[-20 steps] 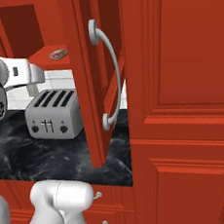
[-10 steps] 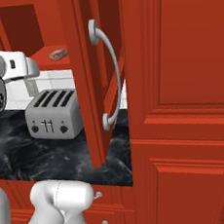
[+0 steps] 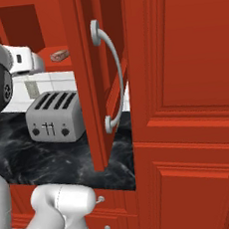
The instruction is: Pick the dish brush and bar soap from the cabinet and place them on the counter.
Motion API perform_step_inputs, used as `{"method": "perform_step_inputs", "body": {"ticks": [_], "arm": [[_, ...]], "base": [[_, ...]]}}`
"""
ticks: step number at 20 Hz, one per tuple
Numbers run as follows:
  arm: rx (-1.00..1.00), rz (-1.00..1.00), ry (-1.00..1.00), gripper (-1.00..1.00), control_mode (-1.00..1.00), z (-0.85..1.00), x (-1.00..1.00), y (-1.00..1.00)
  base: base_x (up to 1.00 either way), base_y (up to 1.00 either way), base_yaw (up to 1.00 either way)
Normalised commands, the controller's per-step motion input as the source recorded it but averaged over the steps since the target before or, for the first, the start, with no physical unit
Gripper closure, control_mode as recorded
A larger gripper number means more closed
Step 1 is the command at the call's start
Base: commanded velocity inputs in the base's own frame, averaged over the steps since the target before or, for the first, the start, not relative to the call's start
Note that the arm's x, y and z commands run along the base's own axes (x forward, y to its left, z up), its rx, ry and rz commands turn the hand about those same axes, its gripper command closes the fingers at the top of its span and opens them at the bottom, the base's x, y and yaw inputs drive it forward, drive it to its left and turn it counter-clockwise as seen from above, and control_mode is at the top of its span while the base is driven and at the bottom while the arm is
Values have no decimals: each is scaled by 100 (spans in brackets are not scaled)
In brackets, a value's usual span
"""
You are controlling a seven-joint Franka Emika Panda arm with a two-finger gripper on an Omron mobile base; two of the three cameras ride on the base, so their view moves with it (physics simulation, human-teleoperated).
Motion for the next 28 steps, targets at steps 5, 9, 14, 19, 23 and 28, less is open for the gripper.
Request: {"method": "perform_step_inputs", "body": {"ticks": [5, 9, 14, 19, 23, 28], "arm": [[0, 0, 2, -100, -100, 0, 33, 7], [0, 0, 5, -100, -100, 0, 26, 12], [0, 0, 6, -100, -100, 0, 21, 7], [0, -1, 3, -100, -100, 0, 16, -1], [0, -1, 1, -100, -100, 0, 16, -5], [0, -1, 0, -100, -100, -3, 16, -3]], "base": [[0, 0, 0], [0, 0, 0], [0, 0, 0], [0, 0, 0], [0, 0, 0], [0, 0, 0]]}}
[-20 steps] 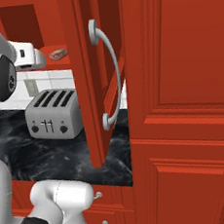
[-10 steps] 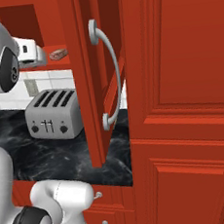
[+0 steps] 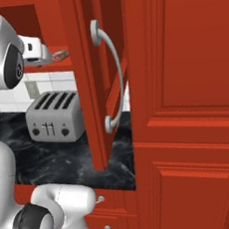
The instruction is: Pick the dish brush and bar soap from the cabinet and place them on the counter.
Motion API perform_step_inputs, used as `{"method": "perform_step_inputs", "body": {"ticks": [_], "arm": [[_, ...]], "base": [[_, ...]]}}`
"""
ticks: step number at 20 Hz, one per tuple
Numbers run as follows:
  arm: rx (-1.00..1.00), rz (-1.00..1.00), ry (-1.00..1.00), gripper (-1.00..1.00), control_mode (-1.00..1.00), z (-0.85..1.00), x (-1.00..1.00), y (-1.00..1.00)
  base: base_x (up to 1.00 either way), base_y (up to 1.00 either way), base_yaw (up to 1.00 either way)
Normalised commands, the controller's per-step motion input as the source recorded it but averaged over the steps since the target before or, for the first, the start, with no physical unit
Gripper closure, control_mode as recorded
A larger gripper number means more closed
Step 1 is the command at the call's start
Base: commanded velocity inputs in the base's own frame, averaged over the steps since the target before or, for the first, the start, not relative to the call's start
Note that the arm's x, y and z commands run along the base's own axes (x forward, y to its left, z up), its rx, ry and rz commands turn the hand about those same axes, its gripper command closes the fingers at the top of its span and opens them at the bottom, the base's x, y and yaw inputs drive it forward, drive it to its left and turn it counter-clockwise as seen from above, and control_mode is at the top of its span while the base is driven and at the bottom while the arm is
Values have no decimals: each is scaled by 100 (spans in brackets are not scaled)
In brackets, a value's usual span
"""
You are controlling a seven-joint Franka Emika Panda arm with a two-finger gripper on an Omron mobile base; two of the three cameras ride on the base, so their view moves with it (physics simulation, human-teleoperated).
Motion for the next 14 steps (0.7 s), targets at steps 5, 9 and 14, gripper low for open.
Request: {"method": "perform_step_inputs", "body": {"ticks": [5, 9, 14], "arm": [[-3, 0, 0, -100, -100, -8, 18, -1], [-3, 0, -3, -100, -100, -11, 6, -3], [0, 0, -8, -100, -100, -10, 1, 0]], "base": [[0, 0, 0], [0, 0, 0], [0, 0, 0]]}}
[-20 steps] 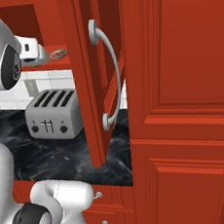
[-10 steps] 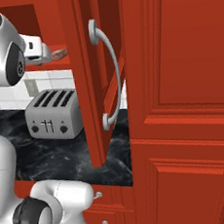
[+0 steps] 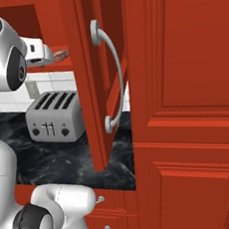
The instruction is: Pick the dish brush and bar soap from the cabinet and place them on the counter.
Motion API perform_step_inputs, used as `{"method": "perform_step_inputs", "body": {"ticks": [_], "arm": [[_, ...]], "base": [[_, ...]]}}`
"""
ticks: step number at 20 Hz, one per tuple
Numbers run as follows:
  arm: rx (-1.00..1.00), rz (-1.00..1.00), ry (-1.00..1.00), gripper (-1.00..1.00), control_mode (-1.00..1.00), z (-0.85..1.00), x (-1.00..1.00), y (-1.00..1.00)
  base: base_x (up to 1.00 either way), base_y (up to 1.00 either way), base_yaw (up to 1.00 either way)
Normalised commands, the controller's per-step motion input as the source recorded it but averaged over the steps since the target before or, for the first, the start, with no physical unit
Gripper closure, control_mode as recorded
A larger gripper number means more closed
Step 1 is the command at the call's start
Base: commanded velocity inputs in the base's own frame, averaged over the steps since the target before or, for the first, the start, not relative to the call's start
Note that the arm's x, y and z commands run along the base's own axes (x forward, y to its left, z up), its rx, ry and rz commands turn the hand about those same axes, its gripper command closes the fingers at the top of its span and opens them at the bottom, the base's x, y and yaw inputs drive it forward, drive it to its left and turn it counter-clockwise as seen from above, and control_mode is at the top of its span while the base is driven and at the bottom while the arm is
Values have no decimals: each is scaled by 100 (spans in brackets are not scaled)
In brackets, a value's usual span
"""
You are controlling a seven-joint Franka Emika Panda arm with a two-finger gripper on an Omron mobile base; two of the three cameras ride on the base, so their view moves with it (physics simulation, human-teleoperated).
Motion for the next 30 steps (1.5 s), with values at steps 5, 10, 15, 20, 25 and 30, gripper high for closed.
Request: {"method": "perform_step_inputs", "body": {"ticks": [5, 10, 15, 20, 25, 30], "arm": [[0, 0, -9, -100, -100, -2, 2, 0], [0, 0, -8, -100, -100, 0, 4, 0], [0, 0, -1, -100, -100, 0, 7, 0], [0, -3, 9, -100, -100, 1, 14, 0], [0, -4, 10, -100, -100, 4, 21, 0], [3, -4, 6, -100, -100, 5, 28, 0]], "base": [[0, 0, 0], [0, 0, 0], [0, 0, 0], [0, 0, 0], [0, 0, 0], [0, 0, 0]]}}
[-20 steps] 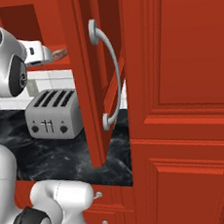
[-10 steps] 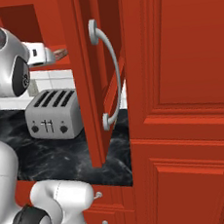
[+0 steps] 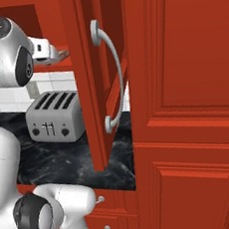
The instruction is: Pick the dish brush and bar soap from the cabinet and place them on the counter.
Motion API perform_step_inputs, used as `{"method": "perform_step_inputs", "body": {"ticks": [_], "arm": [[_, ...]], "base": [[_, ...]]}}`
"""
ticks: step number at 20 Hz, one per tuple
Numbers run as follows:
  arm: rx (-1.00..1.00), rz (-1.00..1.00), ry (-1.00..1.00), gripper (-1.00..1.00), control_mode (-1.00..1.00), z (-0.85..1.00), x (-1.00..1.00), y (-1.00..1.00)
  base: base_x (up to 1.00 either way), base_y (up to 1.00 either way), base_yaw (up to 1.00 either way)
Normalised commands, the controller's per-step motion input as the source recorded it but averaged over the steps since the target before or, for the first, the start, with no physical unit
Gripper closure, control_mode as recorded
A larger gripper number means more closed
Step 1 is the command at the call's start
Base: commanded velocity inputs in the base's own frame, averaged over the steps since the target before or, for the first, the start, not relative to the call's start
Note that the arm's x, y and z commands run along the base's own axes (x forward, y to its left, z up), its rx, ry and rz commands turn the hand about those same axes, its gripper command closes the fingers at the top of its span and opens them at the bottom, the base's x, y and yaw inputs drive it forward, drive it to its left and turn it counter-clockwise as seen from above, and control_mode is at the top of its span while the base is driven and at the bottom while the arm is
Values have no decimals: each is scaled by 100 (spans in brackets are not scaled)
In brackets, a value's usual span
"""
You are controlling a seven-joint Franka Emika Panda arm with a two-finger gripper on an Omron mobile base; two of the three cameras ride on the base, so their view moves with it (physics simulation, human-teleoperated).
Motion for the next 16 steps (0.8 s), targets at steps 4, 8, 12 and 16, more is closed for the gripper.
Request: {"method": "perform_step_inputs", "body": {"ticks": [4, 8, 12, 16], "arm": [[5, -3, 3, -100, -100, 1, 27, 0], [5, -2, 0, -100, -100, 0, 29, 0], [3, -1, 1, -100, -100, -1, 24, 0], [1, -1, 2, -100, -100, -5, 20, 0]], "base": [[0, 0, 0], [0, 0, 0], [0, 0, 0], [0, 0, 0]]}}
